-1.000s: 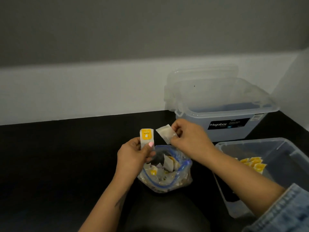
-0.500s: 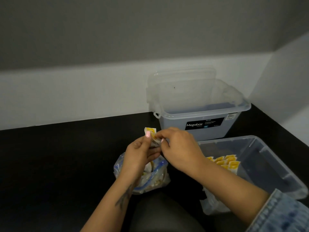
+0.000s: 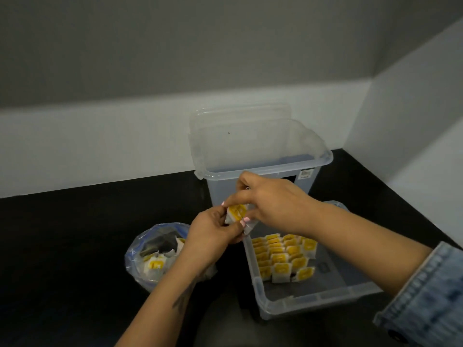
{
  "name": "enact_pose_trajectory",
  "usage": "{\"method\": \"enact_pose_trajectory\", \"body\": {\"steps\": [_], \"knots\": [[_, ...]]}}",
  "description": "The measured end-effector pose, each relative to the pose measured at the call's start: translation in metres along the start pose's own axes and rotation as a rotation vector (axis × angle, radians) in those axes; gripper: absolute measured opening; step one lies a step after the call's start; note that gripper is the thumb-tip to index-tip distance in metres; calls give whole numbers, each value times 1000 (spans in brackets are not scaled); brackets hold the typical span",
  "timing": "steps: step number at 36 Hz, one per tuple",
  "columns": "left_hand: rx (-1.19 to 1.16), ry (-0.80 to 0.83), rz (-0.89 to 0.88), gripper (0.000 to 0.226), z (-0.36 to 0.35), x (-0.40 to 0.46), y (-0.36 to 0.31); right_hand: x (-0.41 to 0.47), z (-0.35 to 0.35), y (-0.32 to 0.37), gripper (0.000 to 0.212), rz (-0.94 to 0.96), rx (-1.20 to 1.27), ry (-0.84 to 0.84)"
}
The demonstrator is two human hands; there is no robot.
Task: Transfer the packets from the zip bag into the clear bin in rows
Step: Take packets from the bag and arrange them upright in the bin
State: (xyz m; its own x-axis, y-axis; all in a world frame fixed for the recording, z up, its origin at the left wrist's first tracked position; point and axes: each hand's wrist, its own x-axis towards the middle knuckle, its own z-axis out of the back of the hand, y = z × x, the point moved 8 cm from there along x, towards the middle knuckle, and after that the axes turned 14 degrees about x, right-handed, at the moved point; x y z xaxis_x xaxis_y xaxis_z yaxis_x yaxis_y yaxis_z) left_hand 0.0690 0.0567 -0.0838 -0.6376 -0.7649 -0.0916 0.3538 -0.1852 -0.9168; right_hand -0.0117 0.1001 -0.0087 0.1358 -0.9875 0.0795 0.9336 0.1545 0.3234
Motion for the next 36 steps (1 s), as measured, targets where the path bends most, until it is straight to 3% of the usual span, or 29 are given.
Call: {"method": "enact_pose_trajectory", "body": {"steps": [9, 18, 24, 31, 36], "knots": [[-128, 93, 4, 10, -49, 3, -18, -31, 26, -34, 13, -15, 70, -119], [-122, -55, 24, 13, -61, 10, -10, -71, 43, -84, 7, -229, 161, -95], [-105, -130, 12, 15, -67, 6, -13, -95, 20, -120, 4, -391, 109, 51], [-72, -174, -13, 17, -70, 0, -18, -100, -45, -132, 5, -401, -68, 284], [-48, -177, -32, 16, -72, -6, -20, -97, -67, -132, 9, -383, -107, 278]]}}
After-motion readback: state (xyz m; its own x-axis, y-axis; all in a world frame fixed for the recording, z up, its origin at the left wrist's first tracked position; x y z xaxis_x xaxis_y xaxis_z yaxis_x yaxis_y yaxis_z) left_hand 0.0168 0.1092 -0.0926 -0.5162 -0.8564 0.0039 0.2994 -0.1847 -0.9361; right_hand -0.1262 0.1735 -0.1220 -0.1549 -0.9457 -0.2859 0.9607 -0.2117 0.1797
